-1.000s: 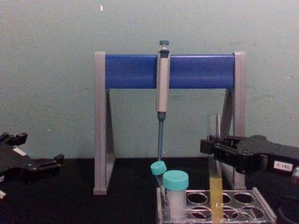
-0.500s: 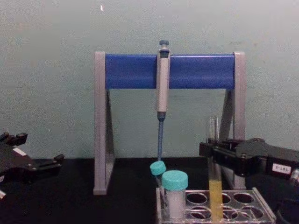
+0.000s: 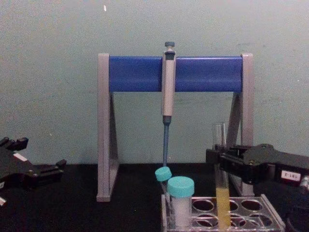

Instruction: Pick up the test tube from the test tube rack, shake it, then place it back into the test tube rack.

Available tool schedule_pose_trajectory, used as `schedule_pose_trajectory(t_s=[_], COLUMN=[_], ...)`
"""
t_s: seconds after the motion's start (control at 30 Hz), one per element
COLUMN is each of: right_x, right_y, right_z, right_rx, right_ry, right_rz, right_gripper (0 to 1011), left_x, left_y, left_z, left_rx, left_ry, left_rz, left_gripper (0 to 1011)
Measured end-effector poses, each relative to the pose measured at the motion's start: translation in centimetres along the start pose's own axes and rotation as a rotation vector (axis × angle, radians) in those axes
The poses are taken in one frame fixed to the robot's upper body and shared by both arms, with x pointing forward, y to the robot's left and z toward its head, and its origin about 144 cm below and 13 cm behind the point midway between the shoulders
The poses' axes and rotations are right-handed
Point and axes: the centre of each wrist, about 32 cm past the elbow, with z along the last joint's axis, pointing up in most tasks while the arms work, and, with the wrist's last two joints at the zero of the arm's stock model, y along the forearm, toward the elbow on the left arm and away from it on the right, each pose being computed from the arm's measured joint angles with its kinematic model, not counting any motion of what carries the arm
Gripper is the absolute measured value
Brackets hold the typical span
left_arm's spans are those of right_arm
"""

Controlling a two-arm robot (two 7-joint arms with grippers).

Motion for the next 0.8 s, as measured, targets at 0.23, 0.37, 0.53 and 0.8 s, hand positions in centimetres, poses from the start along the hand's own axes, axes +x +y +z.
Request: schedule_pose_trajectory(t_s=[0.23, 0.37, 0.53, 0.8], right_x=[-0.02, -0.02, -0.01, -0.01], right_y=[-0.01, -0.01, -0.02, -0.03], right_z=[-0.01, -0.01, 0.0, 0.0], right_rx=[0.001, 0.002, 0.002, 0.003], right_ry=[0.001, 0.001, 0.001, 0.002], right_rz=[0.0, 0.0, -0.001, -0.001], right_gripper=[235, 234, 234, 417], left_x=[0.0, 0.0, 0.0, 0.0], left_y=[0.0, 0.0, 0.0, 0.0], left_z=[0.0, 0.0, 0.0, 0.0], left_rx=[0.0, 0.0, 0.0, 0.0], left_ry=[0.0, 0.0, 0.0, 0.0], left_rz=[0.0, 0.0, 0.0, 0.0], left_gripper=[1001, 1001, 1001, 1001])
